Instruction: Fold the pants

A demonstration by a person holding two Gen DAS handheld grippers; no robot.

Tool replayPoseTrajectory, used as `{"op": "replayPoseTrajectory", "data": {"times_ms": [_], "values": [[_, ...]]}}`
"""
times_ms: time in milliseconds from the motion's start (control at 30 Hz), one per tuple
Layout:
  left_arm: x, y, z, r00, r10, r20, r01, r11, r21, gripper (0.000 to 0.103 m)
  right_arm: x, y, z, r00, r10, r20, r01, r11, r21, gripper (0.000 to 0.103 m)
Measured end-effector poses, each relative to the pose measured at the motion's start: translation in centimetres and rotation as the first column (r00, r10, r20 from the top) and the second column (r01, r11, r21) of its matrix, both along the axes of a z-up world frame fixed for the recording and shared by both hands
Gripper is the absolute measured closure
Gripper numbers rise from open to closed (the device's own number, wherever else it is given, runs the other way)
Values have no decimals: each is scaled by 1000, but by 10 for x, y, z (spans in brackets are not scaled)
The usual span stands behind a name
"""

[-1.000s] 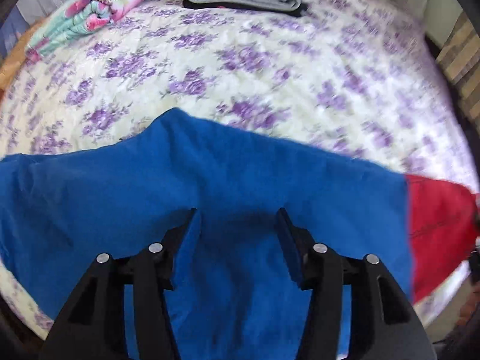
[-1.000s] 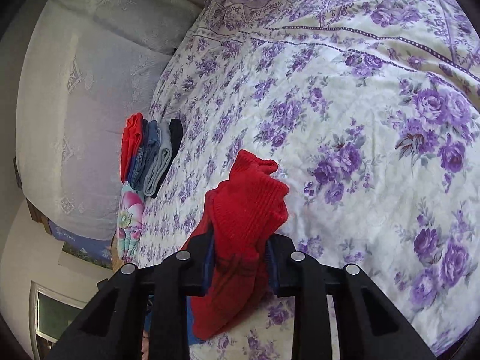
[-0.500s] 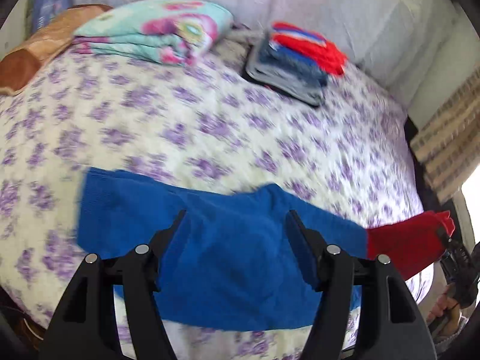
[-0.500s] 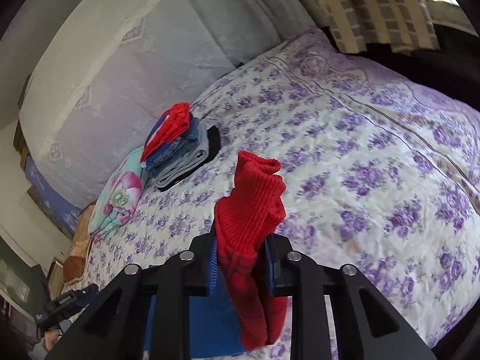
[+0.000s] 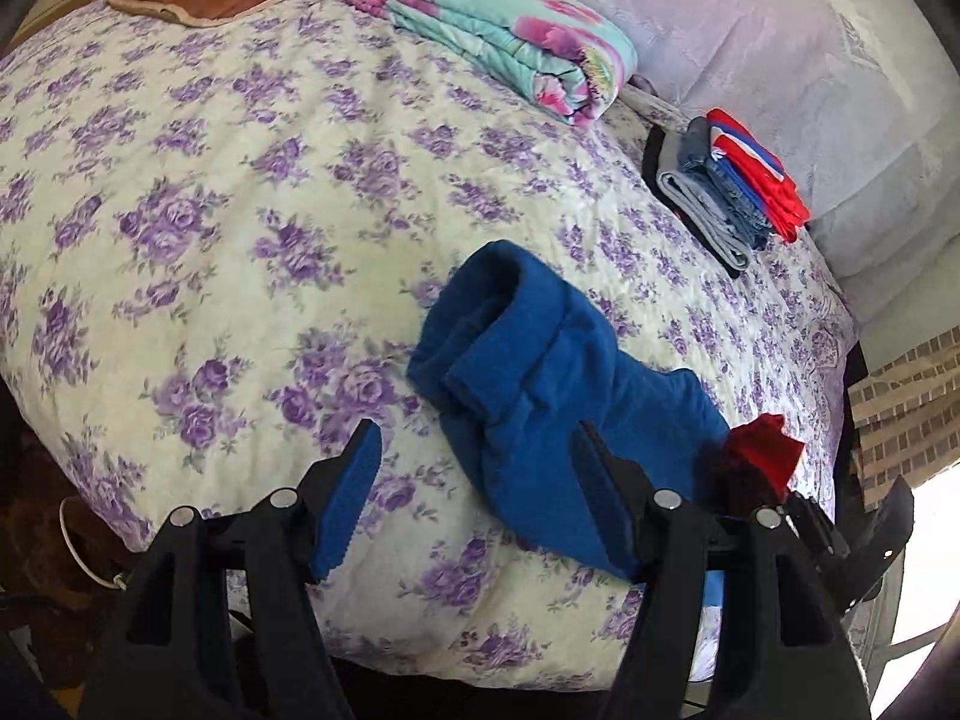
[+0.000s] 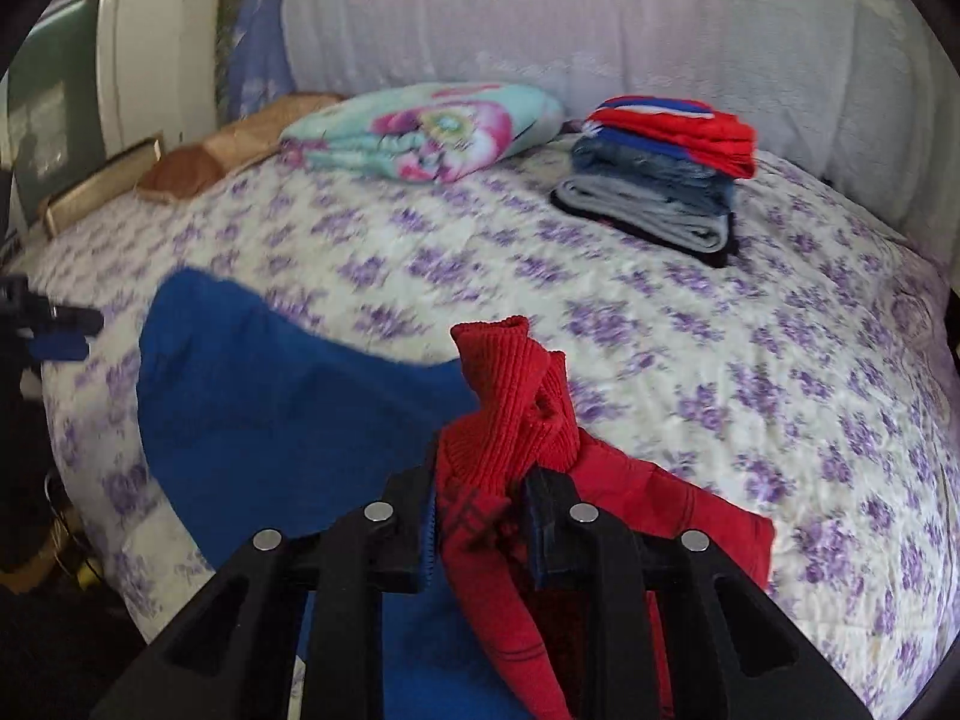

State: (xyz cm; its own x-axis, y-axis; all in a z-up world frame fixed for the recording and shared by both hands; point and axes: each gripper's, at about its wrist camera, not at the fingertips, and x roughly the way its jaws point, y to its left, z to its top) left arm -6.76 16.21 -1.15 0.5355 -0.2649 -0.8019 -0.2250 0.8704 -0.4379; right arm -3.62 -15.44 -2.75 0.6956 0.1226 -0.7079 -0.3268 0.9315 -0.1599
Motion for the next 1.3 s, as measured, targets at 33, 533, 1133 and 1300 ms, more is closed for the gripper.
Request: {"op": "replayPoseTrajectory", "data": {"times_ms": [33,533,1133,1300], "values": [[-2,2,-2,1000,5,-6,-5,1000,0,39,-1,6,-4,1000,15,3,-15,1000,-26,81],[9,-8,-23,998,-9,-64,6,999,-36,39,-34,4,26,990,133,55,-136,990,42,59],[22,-5,-53,991,-8,-131,-5,995,-101,38,6,-6,-3,997,20,-81,-8,991,137,66],[38,1,-54,994,20,-106,-38,985,-171,38,21,6,-47,971,28,-239,-17,999,49,28]]}}
